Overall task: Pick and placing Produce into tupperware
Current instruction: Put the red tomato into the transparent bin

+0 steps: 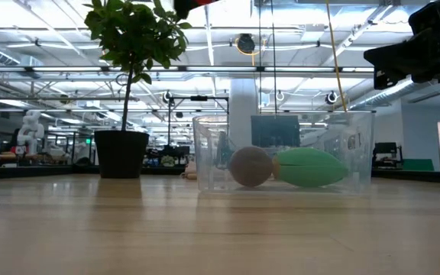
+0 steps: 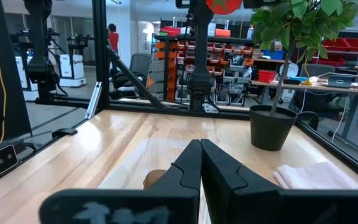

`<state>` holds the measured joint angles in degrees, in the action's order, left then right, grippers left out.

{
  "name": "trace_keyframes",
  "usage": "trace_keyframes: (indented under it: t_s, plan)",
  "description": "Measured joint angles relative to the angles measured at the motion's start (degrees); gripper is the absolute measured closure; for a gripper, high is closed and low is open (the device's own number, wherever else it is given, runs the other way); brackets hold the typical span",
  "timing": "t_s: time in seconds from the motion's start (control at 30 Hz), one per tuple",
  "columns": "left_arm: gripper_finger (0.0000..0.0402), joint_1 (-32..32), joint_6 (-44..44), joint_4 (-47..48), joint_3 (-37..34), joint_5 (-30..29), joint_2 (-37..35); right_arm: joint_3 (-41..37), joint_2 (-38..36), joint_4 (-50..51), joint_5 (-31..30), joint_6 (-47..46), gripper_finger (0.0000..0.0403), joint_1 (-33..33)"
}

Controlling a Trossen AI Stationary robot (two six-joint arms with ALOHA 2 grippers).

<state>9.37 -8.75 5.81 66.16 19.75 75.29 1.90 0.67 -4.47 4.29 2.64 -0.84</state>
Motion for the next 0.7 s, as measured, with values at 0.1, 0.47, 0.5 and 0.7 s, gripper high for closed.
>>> trace_keyframes:
  t_s: [0.1,0.47,0.5,0.7]
  plan:
    - [0.0147,0.00,-0.62,2.83,4.12,1.86,3.56,-0.01,0.00,0.00,0.00,0.01,0.0403,0.00]
    - [0.0147,-0.02,-1.02,9.45,14.33,5.11,17.01,0.01,0.00,0.03,0.00,0.01,0.0403,0.00]
    - [0.0147,-0.02,-0.92,9.61,14.76,5.31,18.12,0.01,0.02,0.05,0.02,0.03,0.0403,0.00]
    - [0.0147,-0.02,-0.25,11.23,17.87,7.93,24.90,0.01,0.00,0.02,0.02,0.15,0.0403,0.00]
